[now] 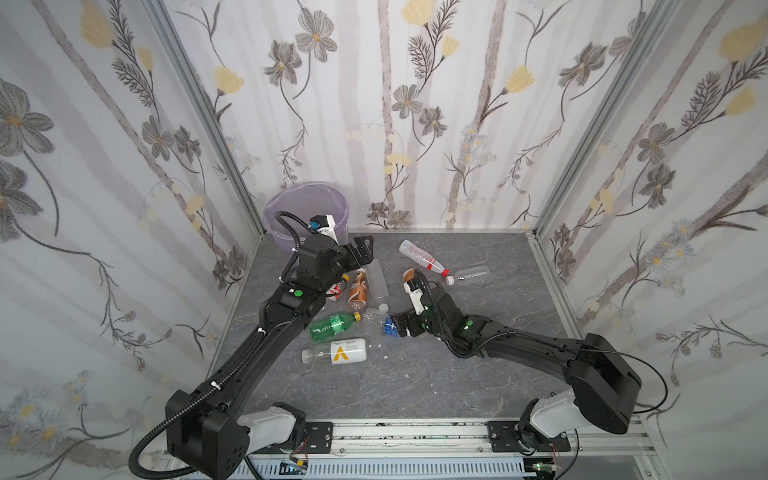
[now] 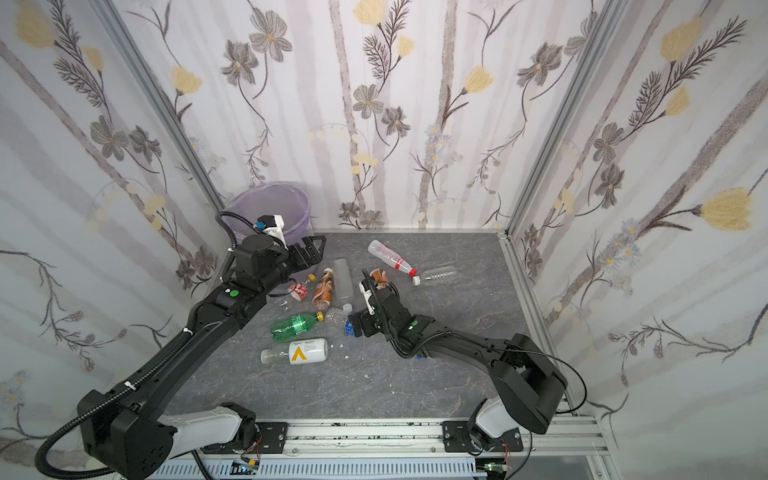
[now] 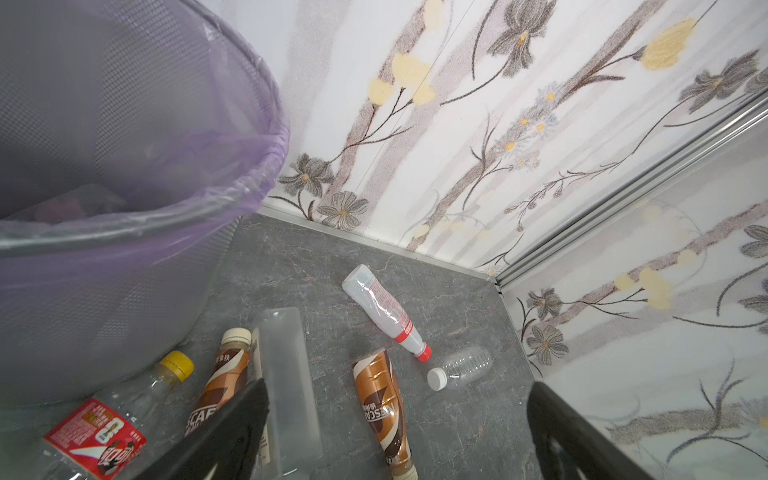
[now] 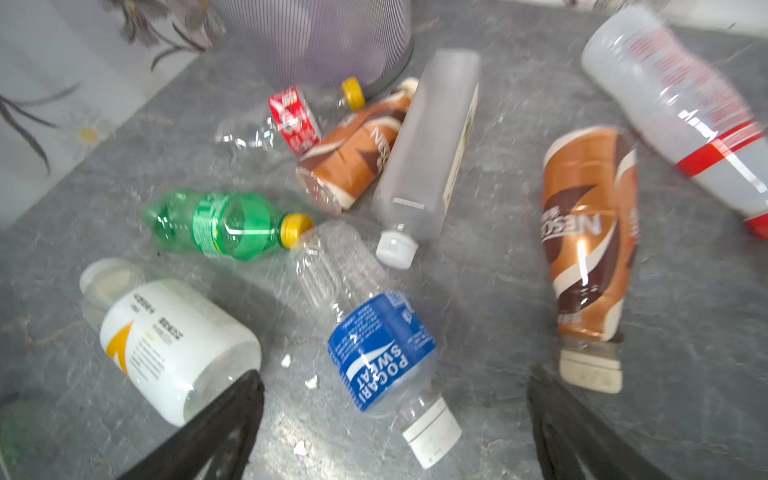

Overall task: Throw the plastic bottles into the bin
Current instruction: 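Reach the right gripper to the blue-label Pocari Sweat bottle while the left arm returns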

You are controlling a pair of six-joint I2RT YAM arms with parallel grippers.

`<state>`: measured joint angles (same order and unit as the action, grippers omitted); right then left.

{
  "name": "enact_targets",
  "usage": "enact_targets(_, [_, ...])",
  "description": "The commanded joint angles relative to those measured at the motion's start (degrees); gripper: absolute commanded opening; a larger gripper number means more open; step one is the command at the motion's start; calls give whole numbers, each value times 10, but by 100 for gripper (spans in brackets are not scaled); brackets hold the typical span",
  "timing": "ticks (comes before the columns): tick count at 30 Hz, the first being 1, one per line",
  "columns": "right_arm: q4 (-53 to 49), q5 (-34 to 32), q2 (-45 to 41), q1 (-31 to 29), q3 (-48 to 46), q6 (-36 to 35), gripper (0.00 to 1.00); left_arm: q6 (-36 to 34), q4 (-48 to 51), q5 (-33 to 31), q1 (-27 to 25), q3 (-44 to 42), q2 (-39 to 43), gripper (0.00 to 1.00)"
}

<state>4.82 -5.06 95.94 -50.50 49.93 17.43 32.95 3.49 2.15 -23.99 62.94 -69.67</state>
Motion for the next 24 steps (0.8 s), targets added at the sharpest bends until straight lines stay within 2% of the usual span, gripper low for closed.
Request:
enact_targets(1, [24,2,25,-8,-7,-12,96,30,-15,1,2,-25,15,100])
enact_targets(8, [44,-2,80,-13,0,-17,91,40,-15,42,11,-47,12,100])
enact_targets(13, [42,-3,106,-20,18,-22,89,52,-15,106,50,-47,-3,100])
enact_targets(19, [32,-6,141,-24,46,-23,85,49,-15,116,54,-56,5,100])
enact_targets(24, [24,-11,168,-25,67,-23,79,39,-15,120,54,-72,17,100])
